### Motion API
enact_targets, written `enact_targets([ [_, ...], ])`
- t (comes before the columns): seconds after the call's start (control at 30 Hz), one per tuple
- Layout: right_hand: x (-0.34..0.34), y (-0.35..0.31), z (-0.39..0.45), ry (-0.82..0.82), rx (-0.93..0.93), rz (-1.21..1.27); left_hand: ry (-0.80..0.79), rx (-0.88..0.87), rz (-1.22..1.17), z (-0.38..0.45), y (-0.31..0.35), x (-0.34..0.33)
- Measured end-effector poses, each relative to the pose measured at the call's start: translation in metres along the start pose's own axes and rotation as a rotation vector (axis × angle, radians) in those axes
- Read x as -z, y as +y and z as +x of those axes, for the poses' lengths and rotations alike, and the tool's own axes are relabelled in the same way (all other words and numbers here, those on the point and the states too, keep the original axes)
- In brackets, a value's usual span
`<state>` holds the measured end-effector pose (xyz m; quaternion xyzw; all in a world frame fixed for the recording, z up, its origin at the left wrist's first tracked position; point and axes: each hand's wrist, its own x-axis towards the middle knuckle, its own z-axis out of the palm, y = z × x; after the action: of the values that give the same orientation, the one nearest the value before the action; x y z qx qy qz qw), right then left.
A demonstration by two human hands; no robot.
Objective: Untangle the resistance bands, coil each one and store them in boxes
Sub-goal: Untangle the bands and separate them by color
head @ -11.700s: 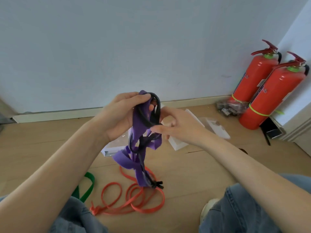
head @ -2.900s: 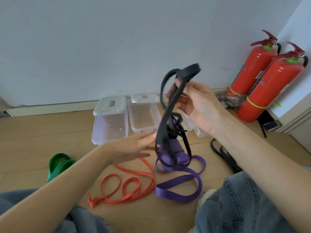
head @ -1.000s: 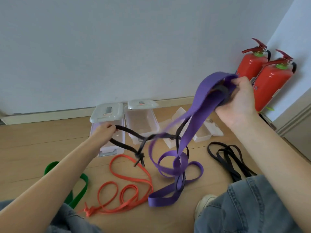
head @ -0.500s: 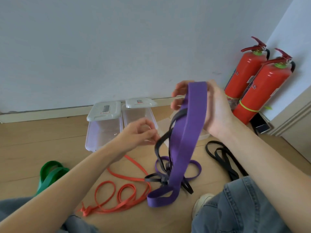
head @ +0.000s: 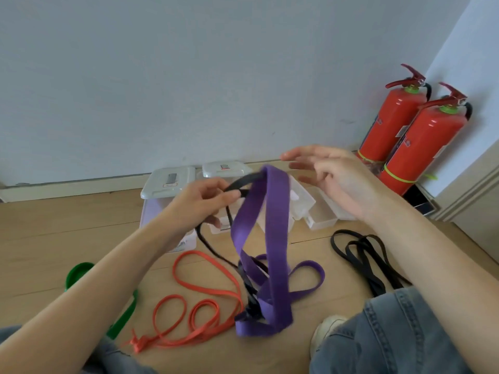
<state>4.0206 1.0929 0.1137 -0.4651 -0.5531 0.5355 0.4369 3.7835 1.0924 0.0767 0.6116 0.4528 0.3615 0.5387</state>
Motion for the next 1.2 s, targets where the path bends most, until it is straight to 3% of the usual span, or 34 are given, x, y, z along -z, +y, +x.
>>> enact_targets([
  [0.1,-0.005,0.001,-0.002,-0.011,-0.011,-0.095,0.026,-0.088,0.009,-0.001,0.010,0.002],
  [0.2,-0.026,0.010,-0.005,-0.259,-0.011,-0.360,-0.020,-0.157,0.056,-0.004,0.019,-0.004],
  [0.27,-0.040,0.016,-0.006,-0.319,0.084,-0.557,-0.077,-0.226,0.146,-0.006,0.023,-0.007],
  [0.37,-0.041,0.014,-0.003,-0.255,0.252,-0.884,-0.118,-0.252,0.270,-0.006,0.023,0.000],
  [0.43,-0.034,0.008,-0.002,-0.192,0.265,-0.936,-0.156,-0.154,0.255,-0.002,0.018,0.010],
  [0.5,-0.028,0.002,-0.001,-0.068,0.288,-0.876,-0.320,-0.013,0.275,0.000,0.006,0.011],
  [0.57,-0.025,-0.001,-0.002,0.092,0.313,-0.773,-0.437,0.033,0.480,0.003,-0.011,0.003],
  [0.67,-0.021,-0.003,0.000,0.280,0.231,-0.539,-0.339,0.047,0.730,0.010,-0.023,0.005],
  [0.77,-0.011,0.001,0.002,0.176,0.027,-0.502,-0.123,0.013,0.359,0.013,-0.013,0.016],
  [0.87,-0.010,0.012,0.001,-0.202,-0.220,-0.960,-0.008,-0.133,0.082,0.009,0.013,0.018],
  [0.93,-0.014,0.016,0.001,-0.239,-0.190,-1.098,-0.011,-0.190,-0.070,0.004,0.027,0.015],
  [1.03,-0.008,0.012,0.005,0.022,-0.158,-0.808,-0.049,-0.248,-0.323,-0.001,0.050,0.016],
  [1.07,-0.005,0.009,0.004,0.033,-0.164,-0.694,-0.059,-0.265,-0.375,-0.003,0.057,0.017],
  [1.13,-0.008,0.004,-0.001,-0.132,-0.131,-0.438,-0.088,-0.270,-0.396,-0.003,0.064,0.015],
  [1.2,-0.024,0.005,-0.008,-0.337,-0.068,-0.184,-0.111,-0.237,-0.262,-0.003,0.062,0.006],
])
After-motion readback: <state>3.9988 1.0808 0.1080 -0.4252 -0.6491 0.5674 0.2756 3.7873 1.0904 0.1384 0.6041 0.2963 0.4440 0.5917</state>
